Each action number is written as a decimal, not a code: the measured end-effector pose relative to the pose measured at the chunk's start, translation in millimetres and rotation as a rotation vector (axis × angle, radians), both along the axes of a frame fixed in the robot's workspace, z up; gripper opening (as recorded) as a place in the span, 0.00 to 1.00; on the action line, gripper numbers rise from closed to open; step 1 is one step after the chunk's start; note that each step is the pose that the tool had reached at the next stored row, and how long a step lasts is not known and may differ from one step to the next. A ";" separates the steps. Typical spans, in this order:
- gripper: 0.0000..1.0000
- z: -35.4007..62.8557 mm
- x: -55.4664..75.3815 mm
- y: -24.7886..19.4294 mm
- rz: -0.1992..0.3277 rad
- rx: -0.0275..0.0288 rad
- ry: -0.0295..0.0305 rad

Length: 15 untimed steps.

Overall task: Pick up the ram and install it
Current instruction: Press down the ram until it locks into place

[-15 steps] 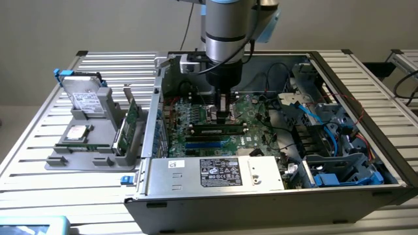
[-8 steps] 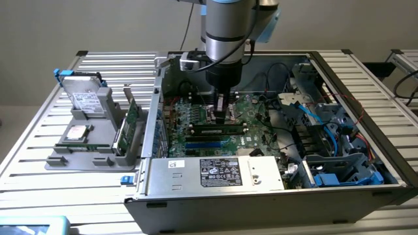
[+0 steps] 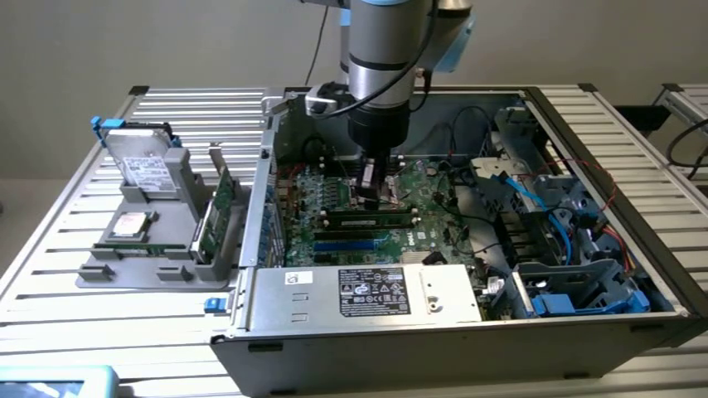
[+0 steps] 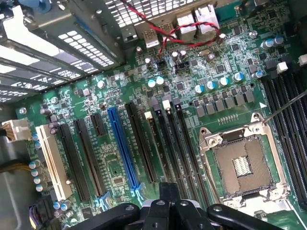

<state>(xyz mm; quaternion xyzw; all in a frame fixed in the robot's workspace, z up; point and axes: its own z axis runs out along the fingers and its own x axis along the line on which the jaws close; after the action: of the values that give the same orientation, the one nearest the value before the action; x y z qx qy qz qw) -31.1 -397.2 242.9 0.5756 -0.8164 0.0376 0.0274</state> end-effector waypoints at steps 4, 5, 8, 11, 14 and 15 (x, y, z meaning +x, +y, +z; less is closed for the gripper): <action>0.11 0.0 0.0 0.0 -0.053 0.0000 -0.0019; 0.11 0.0 0.0 0.0 -0.063 0.0000 -0.0021; 0.11 0.0 0.0 0.0 -0.098 0.0000 -0.0045; 0.11 0.0 0.0 0.0 -0.140 0.0000 -0.0063; 0.11 -0.2 0.0 0.0 -0.182 0.0006 -0.0064; 0.11 -0.3 0.0 0.0 -0.197 0.0007 -0.0064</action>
<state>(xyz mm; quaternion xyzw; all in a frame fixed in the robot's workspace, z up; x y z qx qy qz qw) -31.1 -397.2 242.6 0.4926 -0.8690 0.0363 0.0281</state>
